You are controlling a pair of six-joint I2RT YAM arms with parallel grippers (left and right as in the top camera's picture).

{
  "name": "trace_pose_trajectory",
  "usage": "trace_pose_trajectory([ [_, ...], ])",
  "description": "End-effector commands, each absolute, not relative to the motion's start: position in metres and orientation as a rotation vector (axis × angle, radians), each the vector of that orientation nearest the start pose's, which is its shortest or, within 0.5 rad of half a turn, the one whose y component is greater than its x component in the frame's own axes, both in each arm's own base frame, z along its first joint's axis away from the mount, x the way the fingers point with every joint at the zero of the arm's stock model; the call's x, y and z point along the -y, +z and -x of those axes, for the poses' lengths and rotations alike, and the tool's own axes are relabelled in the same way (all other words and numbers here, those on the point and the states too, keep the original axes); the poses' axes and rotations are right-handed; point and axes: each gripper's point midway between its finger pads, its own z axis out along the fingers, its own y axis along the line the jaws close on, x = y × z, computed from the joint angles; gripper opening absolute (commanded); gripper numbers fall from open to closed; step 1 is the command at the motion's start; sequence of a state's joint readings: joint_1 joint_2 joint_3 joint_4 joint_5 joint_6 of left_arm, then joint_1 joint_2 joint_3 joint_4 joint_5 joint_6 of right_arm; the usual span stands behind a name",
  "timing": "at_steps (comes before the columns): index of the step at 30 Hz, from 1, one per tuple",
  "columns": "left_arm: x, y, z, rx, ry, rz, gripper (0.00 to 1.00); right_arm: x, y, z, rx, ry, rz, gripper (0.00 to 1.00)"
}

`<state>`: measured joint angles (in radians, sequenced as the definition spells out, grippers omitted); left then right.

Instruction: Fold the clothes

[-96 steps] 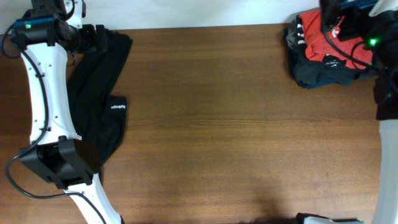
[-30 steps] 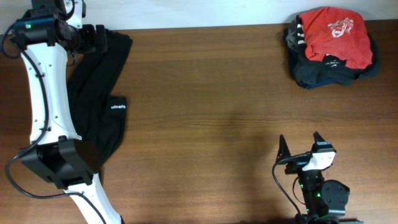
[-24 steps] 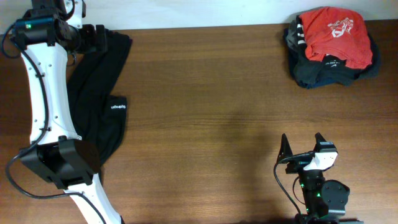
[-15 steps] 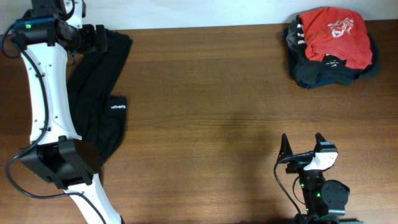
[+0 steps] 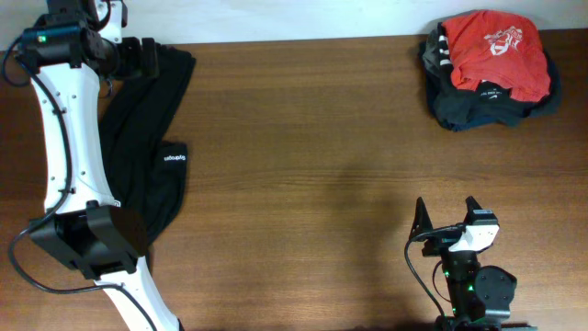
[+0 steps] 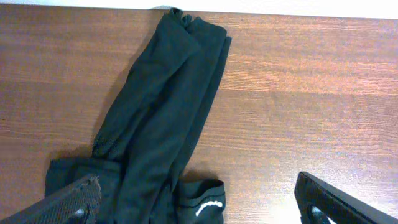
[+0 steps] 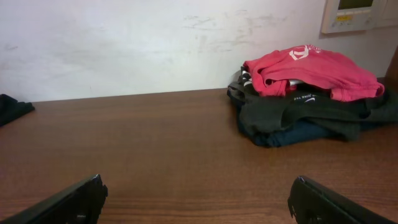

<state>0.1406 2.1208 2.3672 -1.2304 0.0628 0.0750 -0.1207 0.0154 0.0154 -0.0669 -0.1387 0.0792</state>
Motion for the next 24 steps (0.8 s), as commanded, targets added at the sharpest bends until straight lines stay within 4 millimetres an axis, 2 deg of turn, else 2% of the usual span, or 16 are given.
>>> trace_pose_trajectory([
  [1, -0.048, 0.286, -0.512, -2.447, -0.074, 0.009, 0.99, 0.006, 0.159, -0.246, -1.634, 0.081, -0.068, 0.99],
  [3, -0.037, 0.302, -0.515, -2.350, -0.138, -0.033, 0.99, 0.006, 0.159, -0.246, -1.634, 0.081, -0.068, 0.99],
  [5, -0.031, 0.308, -0.509, -2.283, -0.159, -0.057, 0.99, 0.006, 0.159, -0.246, -1.634, 0.081, -0.068, 0.99],
  [10, -0.024, 0.303, -0.460, -2.183, -0.138, -0.071, 0.99, 0.006, 0.159, -0.246, -1.634, 0.081, -0.068, 0.99],
  [11, -0.021, 0.298, -0.445, -2.167, -0.134, -0.074, 0.99, 0.006, 0.159, -0.246, -1.635, 0.081, -0.069, 0.99],
  [16, -0.012, 0.276, -0.392, -2.043, -0.117, -0.097, 0.99, 0.006, 0.159, -0.246, -1.634, 0.081, -0.068, 0.99],
  [17, -0.011, 0.273, -0.387, -2.029, -0.114, -0.098, 0.99, 0.006, 0.159, -0.246, -1.634, 0.081, -0.068, 0.99],
  [20, -0.004, 0.243, -0.348, -1.884, -0.095, -0.123, 0.99, 0.006, 0.159, -0.246, -1.634, 0.081, -0.068, 0.99],
  [24, 0.003, 0.216, -0.308, -1.733, -0.069, -0.146, 0.99, 0.006, 0.159, -0.246, -1.634, 0.081, -0.068, 0.99],
])
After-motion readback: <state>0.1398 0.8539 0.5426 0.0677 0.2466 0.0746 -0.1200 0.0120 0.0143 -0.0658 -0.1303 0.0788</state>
